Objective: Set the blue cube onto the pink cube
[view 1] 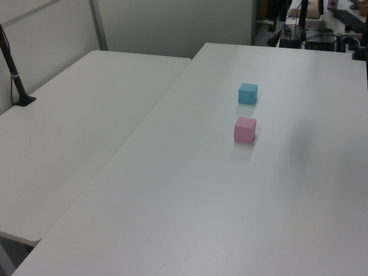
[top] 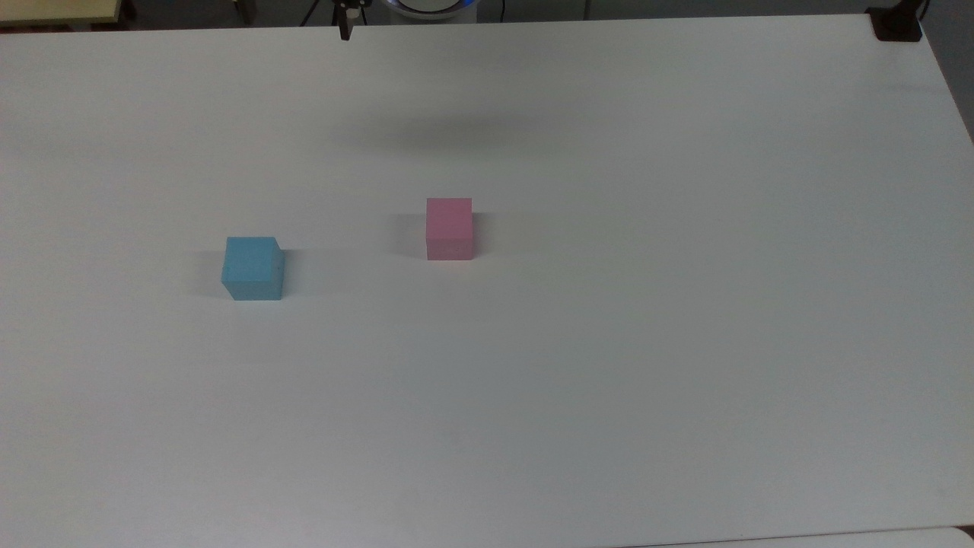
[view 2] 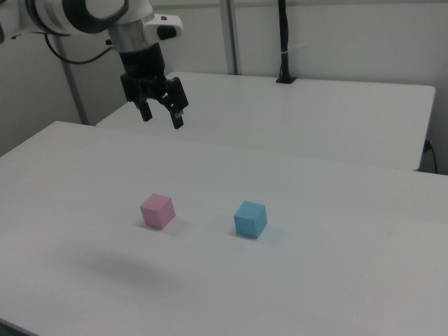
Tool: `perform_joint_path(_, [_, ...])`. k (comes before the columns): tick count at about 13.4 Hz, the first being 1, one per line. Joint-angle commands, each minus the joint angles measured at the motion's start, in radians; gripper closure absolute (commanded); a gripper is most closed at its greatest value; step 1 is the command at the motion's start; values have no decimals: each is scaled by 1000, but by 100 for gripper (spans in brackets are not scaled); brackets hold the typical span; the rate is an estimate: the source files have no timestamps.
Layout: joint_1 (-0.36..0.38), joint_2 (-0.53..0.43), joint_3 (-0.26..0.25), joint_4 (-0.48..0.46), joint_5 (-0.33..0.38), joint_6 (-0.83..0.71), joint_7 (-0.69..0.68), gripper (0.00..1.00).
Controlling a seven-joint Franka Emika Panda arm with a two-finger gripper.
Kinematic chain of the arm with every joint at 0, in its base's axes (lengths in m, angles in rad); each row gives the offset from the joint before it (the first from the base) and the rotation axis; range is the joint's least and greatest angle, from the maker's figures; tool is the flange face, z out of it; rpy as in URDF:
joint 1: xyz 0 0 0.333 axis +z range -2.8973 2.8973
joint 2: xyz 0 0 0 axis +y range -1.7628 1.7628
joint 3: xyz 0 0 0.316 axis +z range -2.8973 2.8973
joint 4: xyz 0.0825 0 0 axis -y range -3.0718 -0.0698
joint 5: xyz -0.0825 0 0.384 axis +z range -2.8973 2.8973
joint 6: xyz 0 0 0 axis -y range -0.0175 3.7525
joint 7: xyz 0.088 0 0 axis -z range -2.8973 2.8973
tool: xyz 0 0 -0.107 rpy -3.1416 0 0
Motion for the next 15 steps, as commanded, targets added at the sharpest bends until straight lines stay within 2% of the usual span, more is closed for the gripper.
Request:
perform_joint_path(1, [25, -19, -13, -17, 17, -23, -16, 0])
perform_joint_path(12, [25, -18, -16, -17, 15, -18, -16, 0])
perform_joint_path(15, [24, -19, -42, -14, 17, -17, -23, 0])
